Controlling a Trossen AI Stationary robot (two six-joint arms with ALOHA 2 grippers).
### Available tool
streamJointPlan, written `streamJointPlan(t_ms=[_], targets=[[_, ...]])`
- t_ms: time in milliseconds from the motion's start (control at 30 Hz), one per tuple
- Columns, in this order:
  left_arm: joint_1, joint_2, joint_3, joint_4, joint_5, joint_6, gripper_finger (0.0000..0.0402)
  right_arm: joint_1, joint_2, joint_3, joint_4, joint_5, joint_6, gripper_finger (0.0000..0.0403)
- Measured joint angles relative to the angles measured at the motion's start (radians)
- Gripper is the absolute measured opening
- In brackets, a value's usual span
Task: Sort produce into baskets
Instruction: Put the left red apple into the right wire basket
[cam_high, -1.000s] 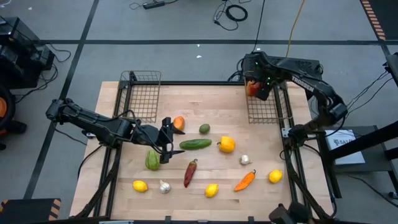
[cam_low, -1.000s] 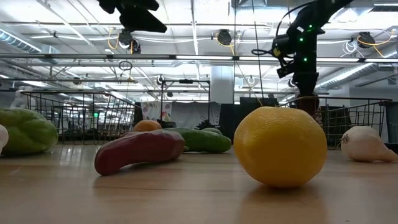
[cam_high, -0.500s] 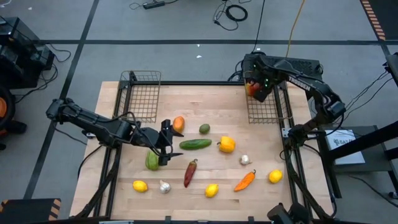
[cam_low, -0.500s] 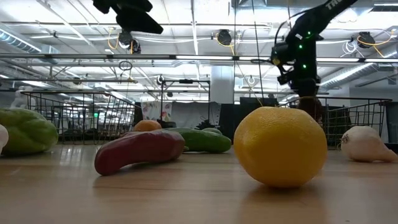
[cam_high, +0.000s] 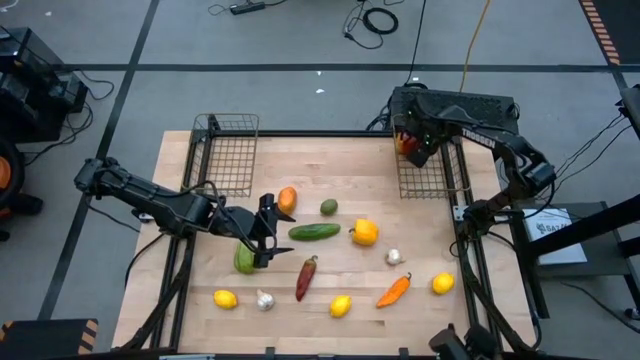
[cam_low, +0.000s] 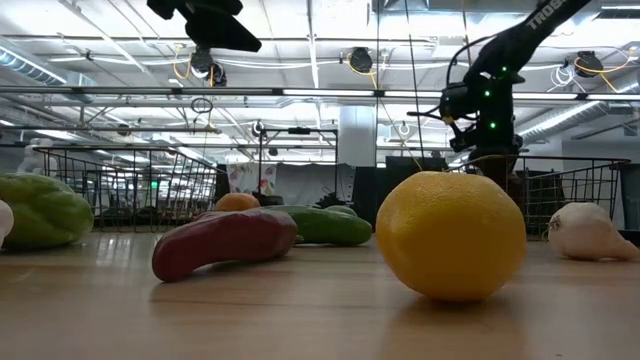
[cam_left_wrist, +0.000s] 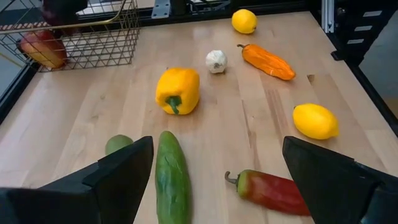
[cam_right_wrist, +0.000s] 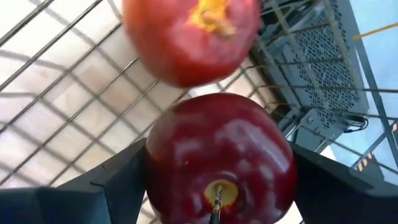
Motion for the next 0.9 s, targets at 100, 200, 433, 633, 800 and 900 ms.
streamJointPlan(t_ms=[100, 200, 433, 633, 800, 900], targets=[[0.000, 0.000, 0.000, 0.000, 0.000, 0.000, 0.0361, -0.004, 0.000, 0.000, 0.006, -0.001, 0.009, 0.0321], [0.000, 0.000, 0.000, 0.000, 0.000, 0.002, 0.0361, -0.003, 0.000, 0.000, 0.007, -0.002, 0.017, 0.0331], [0.000, 0.000, 0.000, 0.000, 0.000, 0.005, 0.0361, -0.004, 0.000, 0.000, 0.033, -0.003, 0.019, 0.0344], [0.000, 0.000, 0.000, 0.000, 0.000, 0.005, 0.0361, -0.005, 0.000, 0.000, 0.056, -0.001, 0.004, 0.0345], [0.000, 0.000, 0.000, 0.000, 0.000, 0.005, 0.0361, -0.006, 0.000, 0.000, 0.060, 0.000, -0.004, 0.0345], [0.000, 0.000, 0.000, 0.000, 0.000, 0.002, 0.0361, -0.006, 0.000, 0.000, 0.033, -0.007, -0.006, 0.0345]])
